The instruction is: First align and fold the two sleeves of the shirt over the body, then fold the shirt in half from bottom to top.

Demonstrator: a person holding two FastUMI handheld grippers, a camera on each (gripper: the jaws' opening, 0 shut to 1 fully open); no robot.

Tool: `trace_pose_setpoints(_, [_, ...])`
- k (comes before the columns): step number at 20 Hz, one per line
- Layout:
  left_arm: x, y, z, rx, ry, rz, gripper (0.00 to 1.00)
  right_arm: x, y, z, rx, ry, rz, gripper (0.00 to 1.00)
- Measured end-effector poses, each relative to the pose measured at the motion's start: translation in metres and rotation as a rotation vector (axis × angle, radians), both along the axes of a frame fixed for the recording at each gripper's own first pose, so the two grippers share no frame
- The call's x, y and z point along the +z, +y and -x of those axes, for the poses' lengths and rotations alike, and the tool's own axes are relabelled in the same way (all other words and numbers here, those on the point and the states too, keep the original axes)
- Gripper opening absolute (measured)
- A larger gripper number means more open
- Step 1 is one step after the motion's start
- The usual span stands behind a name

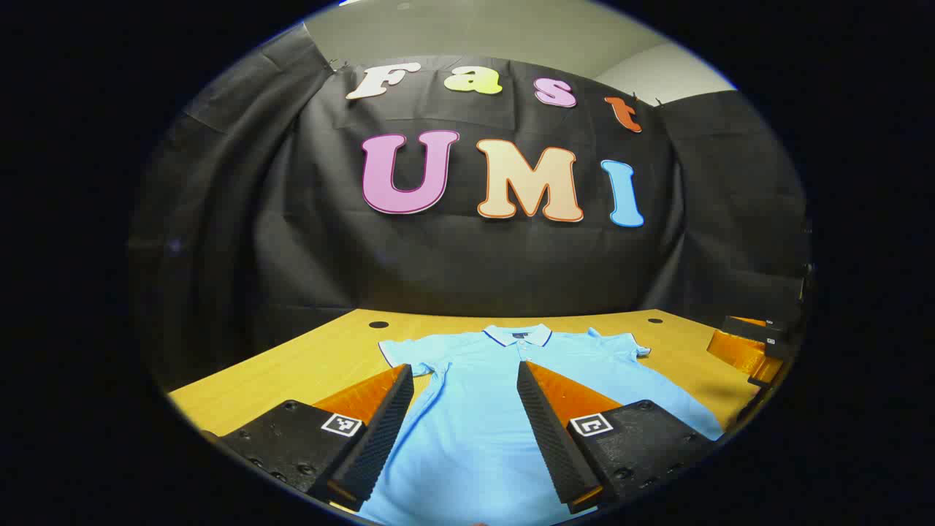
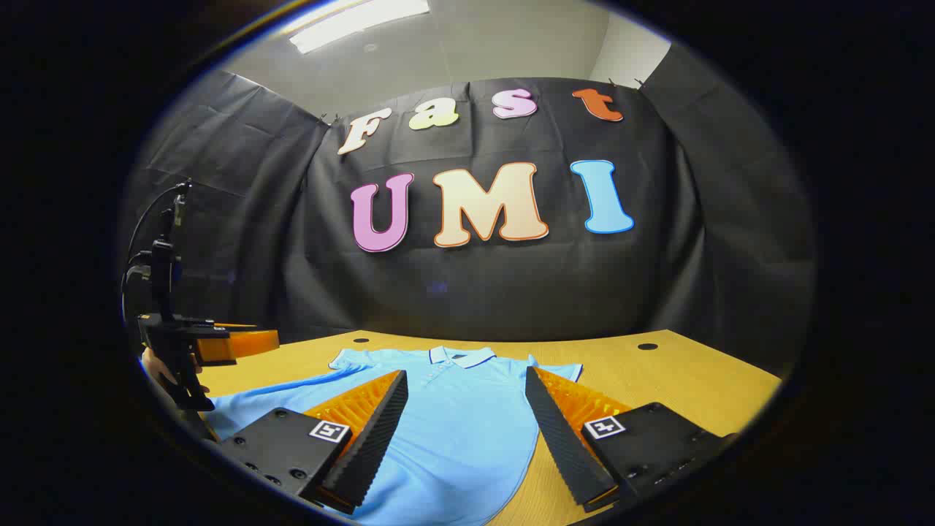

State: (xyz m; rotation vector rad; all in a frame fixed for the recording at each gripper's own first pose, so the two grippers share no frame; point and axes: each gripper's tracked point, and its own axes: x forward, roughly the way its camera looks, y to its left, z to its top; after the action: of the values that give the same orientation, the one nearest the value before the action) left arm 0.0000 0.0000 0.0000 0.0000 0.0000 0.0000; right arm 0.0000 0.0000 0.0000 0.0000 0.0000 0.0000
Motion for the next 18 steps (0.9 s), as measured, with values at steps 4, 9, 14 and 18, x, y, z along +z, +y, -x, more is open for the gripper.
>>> trace_pose_setpoints(4, [-0.0015,-0.0063,0.0008,-0.014,0.002,-0.003,0.87,0.0005,-0.0009,0.0003,-0.003,-0.001,0.008,1.0])
trace_pose_setpoints(9, [-0.0073,-0.0059,-0.0013,-0.015,0.018,0.014,0.87,0.0019,-0.004,0.0013,-0.02,0.014,0.018,1.0])
trace_pose_setpoints(14, [-0.0073,-0.0092,0.0003,-0.02,0.021,0.018,0.88,0.0054,-0.0035,0.003,-0.023,0.019,0.022,1.0])
trace_pose_setpoints(18, [-0.0037,-0.0092,0.0018,-0.021,0.009,0.009,0.88,-0.0001,-0.0031,0.0016,-0.021,0.034,0.031,1.0])
